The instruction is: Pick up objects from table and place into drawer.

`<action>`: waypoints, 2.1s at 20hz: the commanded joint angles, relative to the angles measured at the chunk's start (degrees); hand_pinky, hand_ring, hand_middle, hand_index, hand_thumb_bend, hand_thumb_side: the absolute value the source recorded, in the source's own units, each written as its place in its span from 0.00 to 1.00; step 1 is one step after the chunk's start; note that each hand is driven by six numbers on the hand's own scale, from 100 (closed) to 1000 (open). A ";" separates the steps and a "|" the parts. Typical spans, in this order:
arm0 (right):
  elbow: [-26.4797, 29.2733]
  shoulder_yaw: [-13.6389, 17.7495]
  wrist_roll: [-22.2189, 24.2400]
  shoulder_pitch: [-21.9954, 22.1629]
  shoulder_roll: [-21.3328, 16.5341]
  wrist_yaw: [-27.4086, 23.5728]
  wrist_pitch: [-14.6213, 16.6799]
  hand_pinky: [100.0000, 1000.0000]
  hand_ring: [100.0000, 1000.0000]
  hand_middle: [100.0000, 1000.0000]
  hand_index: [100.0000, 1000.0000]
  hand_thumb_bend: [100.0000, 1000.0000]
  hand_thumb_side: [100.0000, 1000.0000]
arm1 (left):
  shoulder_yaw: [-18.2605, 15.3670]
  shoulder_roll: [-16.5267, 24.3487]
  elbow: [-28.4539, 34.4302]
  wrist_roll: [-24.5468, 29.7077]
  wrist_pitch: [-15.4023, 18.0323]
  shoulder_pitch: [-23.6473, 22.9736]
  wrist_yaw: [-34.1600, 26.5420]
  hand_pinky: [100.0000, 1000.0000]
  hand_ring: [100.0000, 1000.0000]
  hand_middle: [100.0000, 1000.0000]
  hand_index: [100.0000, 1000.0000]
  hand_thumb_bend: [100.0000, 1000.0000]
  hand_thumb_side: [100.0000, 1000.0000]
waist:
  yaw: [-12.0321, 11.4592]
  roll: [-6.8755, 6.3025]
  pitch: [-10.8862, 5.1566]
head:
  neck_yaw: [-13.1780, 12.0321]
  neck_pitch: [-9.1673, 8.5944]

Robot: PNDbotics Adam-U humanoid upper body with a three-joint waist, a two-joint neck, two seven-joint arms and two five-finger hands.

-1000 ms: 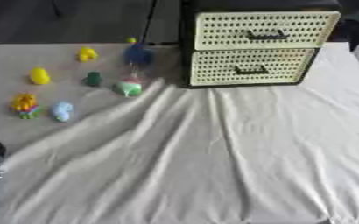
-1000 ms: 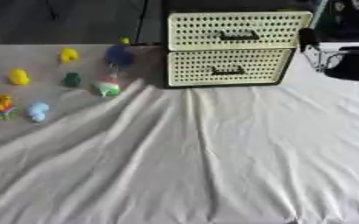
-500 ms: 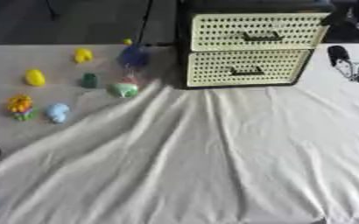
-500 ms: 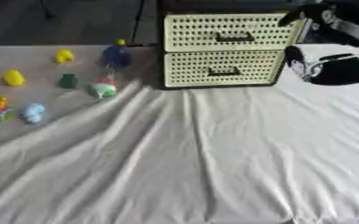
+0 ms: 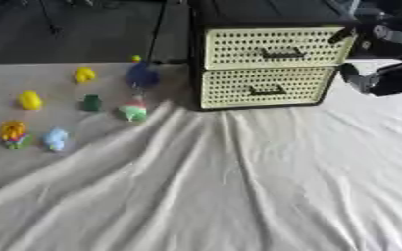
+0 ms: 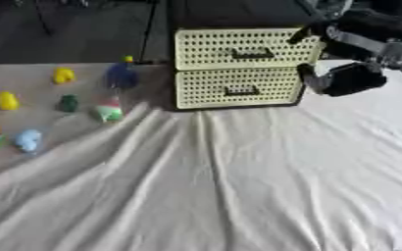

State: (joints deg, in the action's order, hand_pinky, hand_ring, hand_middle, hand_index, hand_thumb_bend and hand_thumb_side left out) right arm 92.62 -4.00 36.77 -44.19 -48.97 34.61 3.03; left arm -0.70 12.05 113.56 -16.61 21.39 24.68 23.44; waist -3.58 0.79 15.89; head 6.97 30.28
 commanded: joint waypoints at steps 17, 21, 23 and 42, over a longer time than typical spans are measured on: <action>-20.04 -1.85 -5.32 -11.12 6.47 4.55 3.18 0.00 0.00 0.00 0.86 0.00 0.23 | 0.97 -0.49 1.03 1.03 0.10 0.44 -1.26 0.66 0.74 0.77 0.93 0.14 0.94 | -2.45 0.07 -0.32 | 2.22 -1.05; -20.92 -2.07 -5.45 -11.87 6.96 5.10 3.65 0.00 0.00 0.00 0.86 0.00 0.22 | 1.08 -0.56 1.03 1.12 0.13 0.56 -1.38 0.66 0.74 0.77 0.93 0.14 0.94 | -2.71 0.10 -0.09 | 2.60 -1.33; -21.53 -2.16 -5.30 -12.27 7.35 5.39 3.76 0.00 0.00 0.00 0.87 0.00 0.22 | 1.16 -0.59 1.03 1.18 0.17 0.64 -1.43 0.66 0.74 0.77 0.93 0.14 0.94 | -2.85 0.10 0.04 | 2.72 -1.49; -26.75 -1.87 -6.00 -13.75 8.35 8.99 4.59 0.00 0.00 0.00 0.76 0.00 0.20 | 1.36 -0.96 1.03 1.36 0.15 0.84 -1.62 0.66 0.74 0.77 0.93 0.12 0.96 | -3.77 0.15 1.39 | 3.80 -2.74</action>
State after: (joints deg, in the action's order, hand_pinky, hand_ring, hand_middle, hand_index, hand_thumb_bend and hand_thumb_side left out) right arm 65.97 -6.31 30.64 -57.03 -39.49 43.03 7.39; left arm 0.58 10.81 113.56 -15.36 21.53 24.80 22.01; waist -7.43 0.99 18.15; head 10.66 28.04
